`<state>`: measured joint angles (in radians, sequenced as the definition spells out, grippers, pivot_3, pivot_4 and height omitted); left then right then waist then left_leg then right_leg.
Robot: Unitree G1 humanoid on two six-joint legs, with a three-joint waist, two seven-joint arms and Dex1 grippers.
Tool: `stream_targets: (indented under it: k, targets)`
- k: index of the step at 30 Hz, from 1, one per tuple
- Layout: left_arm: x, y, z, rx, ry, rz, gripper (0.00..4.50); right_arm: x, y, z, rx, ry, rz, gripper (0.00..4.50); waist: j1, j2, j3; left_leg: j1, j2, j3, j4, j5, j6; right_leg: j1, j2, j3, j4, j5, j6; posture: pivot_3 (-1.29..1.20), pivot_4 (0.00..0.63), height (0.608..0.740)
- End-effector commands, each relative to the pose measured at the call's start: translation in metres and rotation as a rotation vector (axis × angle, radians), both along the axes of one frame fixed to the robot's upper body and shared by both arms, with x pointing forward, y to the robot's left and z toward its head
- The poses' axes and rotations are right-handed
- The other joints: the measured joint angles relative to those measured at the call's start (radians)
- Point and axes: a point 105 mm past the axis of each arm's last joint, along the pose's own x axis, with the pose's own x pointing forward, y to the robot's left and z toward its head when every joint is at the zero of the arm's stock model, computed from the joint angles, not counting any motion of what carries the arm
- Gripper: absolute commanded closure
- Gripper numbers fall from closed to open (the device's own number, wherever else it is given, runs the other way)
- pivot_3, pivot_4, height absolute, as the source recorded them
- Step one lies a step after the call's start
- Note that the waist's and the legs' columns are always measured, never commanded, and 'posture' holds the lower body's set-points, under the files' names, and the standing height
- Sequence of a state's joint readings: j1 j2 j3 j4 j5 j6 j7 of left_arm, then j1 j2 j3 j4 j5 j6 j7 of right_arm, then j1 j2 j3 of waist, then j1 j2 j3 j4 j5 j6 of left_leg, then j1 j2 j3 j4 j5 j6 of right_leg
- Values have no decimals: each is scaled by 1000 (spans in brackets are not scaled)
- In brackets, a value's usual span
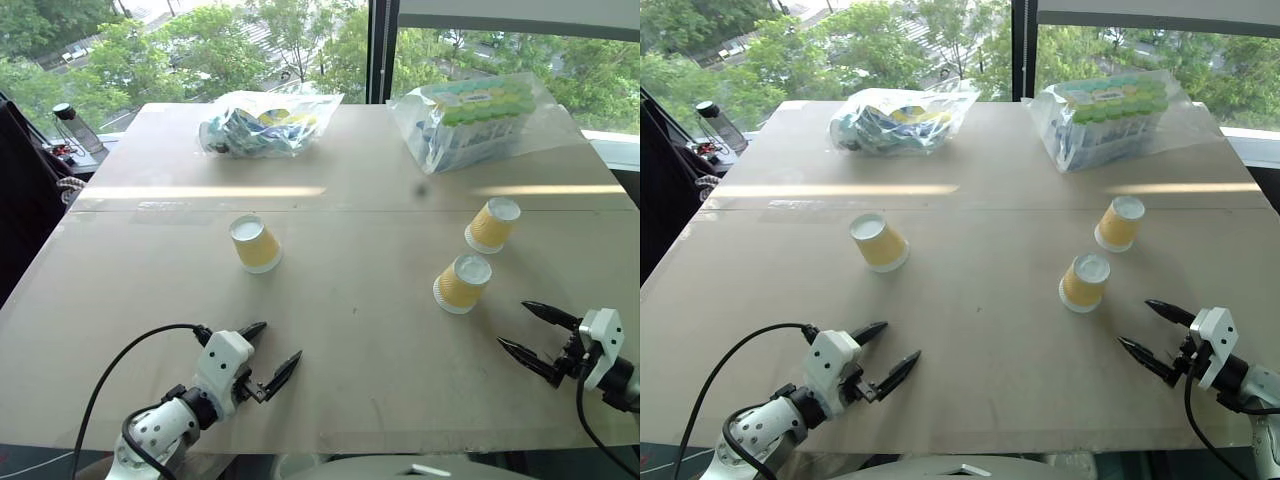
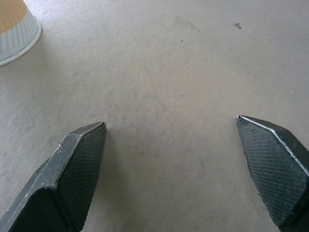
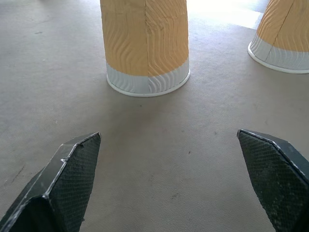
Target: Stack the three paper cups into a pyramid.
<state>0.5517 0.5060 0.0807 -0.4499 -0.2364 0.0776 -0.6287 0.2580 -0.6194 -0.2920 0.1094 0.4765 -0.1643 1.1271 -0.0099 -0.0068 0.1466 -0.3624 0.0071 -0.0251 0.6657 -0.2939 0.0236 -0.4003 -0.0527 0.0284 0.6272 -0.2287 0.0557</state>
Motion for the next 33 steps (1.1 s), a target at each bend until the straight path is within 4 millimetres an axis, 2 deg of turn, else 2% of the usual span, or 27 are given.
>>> stream_targets:
  k: [1, 15, 19, 22, 25, 30, 33]
  targets:
    - [-1, -1, -5, -11, 18, -4, 87, 3, -5, 15, -18, -56, -6, 0, 0, 0, 0, 0, 0, 0, 0, 0, 0, 0, 0, 0, 0, 0, 0, 0, 150, 740]
    - [5, -3, 3, -34, -26, -77, 87, 4, 1, 19, -18, -71, -43, 0, 4, -2, 2, -1, 0, 0, 0, 0, 0, 0, 0, -1, 0, 1, -1, 0, 150, 740]
    - [7, -8, 10, -32, -48, -148, 87, 8, 7, 27, -2, -96, -34, 0, 3, -1, 2, -1, 0, 0, 0, 0, 0, 0, 0, -1, 0, 1, -1, 0, 150, 740]
    - [14, -13, 28, -49, -87, -220, 87, 15, 16, 41, 25, -136, -14, 0, 3, -3, 5, -1, 0, -1, 0, 0, 0, 0, 0, -1, 0, 1, -1, 0, 150, 740]
    - [22, -27, 59, -66, -146, -371, 87, 24, 33, 55, 55, -167, 33, 0, 3, -5, 6, -1, 0, -2, 1, 0, 0, 0, 0, -2, 0, 1, -1, 0, 150, 740]
    - [29, -50, 105, -97, -170, -603, 87, 40, 56, 67, 78, -180, 64, 0, 5, -5, 7, -2, 0, -3, 2, 0, 0, 0, 1, -3, 1, 3, -4, 0, 150, 740]
    - [31, -55, 118, -105, -166, -669, 87, 43, 68, 69, 89, -182, 97, 0, 2, -5, 7, -3, -1, -3, 1, 0, 0, 0, 0, -2, 0, 3, -3, 0, 150, 740]
